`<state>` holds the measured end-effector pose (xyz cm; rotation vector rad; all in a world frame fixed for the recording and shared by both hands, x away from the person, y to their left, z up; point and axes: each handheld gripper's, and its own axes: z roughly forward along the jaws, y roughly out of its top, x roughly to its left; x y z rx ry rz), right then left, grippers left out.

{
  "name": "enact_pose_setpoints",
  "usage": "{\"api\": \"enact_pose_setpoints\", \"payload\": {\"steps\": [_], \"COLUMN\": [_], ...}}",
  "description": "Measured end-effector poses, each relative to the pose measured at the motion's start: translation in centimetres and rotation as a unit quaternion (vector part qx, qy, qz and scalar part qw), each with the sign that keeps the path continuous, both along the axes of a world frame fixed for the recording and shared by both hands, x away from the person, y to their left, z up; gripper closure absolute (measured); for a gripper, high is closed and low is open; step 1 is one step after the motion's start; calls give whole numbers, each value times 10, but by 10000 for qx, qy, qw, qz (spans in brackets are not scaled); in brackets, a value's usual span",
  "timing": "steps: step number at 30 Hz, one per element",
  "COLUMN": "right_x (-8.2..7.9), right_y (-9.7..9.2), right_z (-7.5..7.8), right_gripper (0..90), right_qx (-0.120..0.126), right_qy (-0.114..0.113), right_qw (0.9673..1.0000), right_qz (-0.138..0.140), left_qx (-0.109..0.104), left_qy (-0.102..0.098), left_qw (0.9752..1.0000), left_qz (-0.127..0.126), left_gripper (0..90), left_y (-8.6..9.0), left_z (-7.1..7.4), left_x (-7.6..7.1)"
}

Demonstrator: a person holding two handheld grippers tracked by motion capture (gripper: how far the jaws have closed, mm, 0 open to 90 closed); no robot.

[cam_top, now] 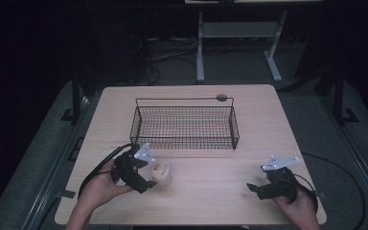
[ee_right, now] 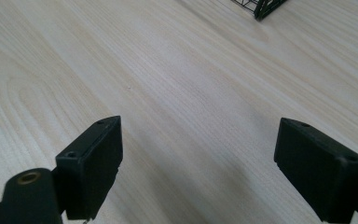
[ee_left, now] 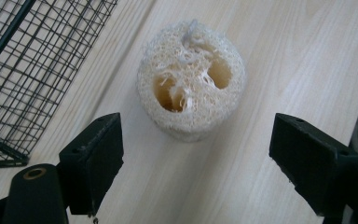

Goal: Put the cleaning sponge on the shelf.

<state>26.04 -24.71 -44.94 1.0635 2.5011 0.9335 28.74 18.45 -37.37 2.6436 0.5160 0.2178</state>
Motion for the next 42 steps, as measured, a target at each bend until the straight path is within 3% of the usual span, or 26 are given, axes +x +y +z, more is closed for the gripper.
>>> {"api": "enact_pose_setpoints", "payload": {"steps": [22,39,42], "right_x": [0,0,1], "right_y": [1,2,2], "right_z": [1,0,0], "right_gripper": [150,150,150], "right_qx": [8,-18,-8], "right_qy": [-2,19,29], "right_qw": [10000,10000,10000], "right_qz": [53,95,87], "left_qx": [135,273,259], "left_qy": [129,246,291], "left_qw": [9998,9993,9992], "left_qz": [-102,-90,-98], "left_gripper": [168,175,208], "left_y": [-25,-33,-33], "left_z": [-10,-20,-20], "left_x": [15,22,22]}}
